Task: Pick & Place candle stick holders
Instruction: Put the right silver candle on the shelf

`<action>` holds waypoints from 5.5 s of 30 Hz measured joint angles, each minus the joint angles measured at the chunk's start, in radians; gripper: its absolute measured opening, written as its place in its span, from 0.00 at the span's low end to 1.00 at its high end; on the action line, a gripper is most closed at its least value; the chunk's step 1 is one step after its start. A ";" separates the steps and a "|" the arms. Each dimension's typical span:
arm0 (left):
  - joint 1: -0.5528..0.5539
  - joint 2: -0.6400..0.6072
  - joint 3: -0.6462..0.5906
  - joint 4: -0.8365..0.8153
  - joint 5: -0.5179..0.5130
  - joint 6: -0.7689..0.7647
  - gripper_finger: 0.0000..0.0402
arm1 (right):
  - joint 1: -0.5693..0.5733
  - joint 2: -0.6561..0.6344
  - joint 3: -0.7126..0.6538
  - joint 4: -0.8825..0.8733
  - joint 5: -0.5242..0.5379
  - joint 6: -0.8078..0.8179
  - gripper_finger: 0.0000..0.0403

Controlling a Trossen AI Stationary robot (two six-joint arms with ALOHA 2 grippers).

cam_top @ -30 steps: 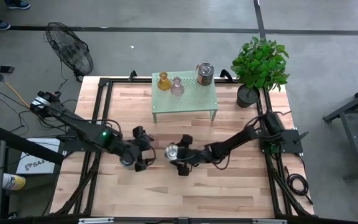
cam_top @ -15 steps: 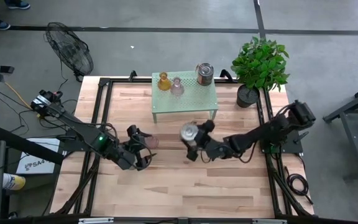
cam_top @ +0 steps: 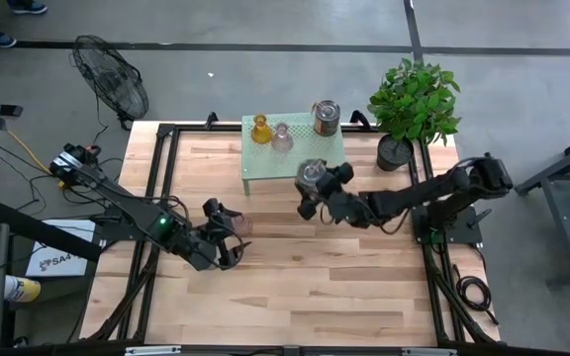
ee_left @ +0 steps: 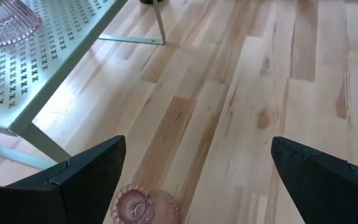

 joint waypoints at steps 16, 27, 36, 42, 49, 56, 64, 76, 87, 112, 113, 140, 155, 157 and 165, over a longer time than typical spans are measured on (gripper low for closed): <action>0.000 0.064 0.000 0.003 0.005 0.000 0.99 | -0.255 -0.013 0.005 -0.141 -0.116 0.123 0.88; 0.000 0.064 0.000 0.003 0.003 0.000 0.99 | -0.319 -0.014 0.007 -0.204 -0.144 0.124 0.88; 0.000 0.064 0.000 0.003 0.003 0.000 0.99 | -0.368 -0.015 0.007 -0.218 -0.173 0.133 0.88; 0.000 0.064 0.000 0.003 0.001 0.000 0.99 | -0.393 -0.015 0.008 -0.224 -0.192 0.122 0.88; 0.000 0.064 0.000 0.003 0.005 -0.001 0.99 | -0.403 -0.015 0.008 -0.229 -0.227 0.130 0.88; 0.000 0.064 0.000 0.007 0.005 -0.001 0.99 | -0.399 -0.013 0.006 -0.160 -0.288 0.137 0.88; 0.000 0.064 0.000 0.010 0.007 -0.001 0.99 | -0.398 -0.011 0.005 -0.116 -0.339 0.124 0.88; 0.000 0.065 0.000 0.016 0.008 -0.001 0.99 | -0.397 0.030 0.004 -0.015 -0.398 0.074 0.88; 0.000 0.065 0.000 0.018 0.013 -0.001 0.99 | -0.398 0.057 0.006 0.064 -0.422 0.013 0.88; 0.000 0.065 0.000 0.016 0.032 0.000 0.99 | -0.406 0.132 0.204 -0.196 -0.342 0.070 0.88; 0.000 0.065 0.000 0.016 0.034 0.000 0.99 | -0.405 0.143 0.204 -0.191 -0.337 0.070 0.88; 0.000 0.065 0.000 0.014 0.037 0.003 0.99 | -0.426 0.182 0.206 -0.127 -0.301 0.072 0.88; 0.000 0.065 0.000 0.014 0.037 0.003 0.99 | -0.425 0.174 0.204 -0.132 -0.328 0.027 0.96; 0.000 0.065 0.000 0.012 0.038 0.003 0.99 | -0.423 0.157 0.204 -0.136 -0.321 0.027 0.97; 0.000 0.064 0.000 0.009 0.038 0.003 0.99 | -0.411 0.098 0.204 -0.248 -0.320 0.050 0.98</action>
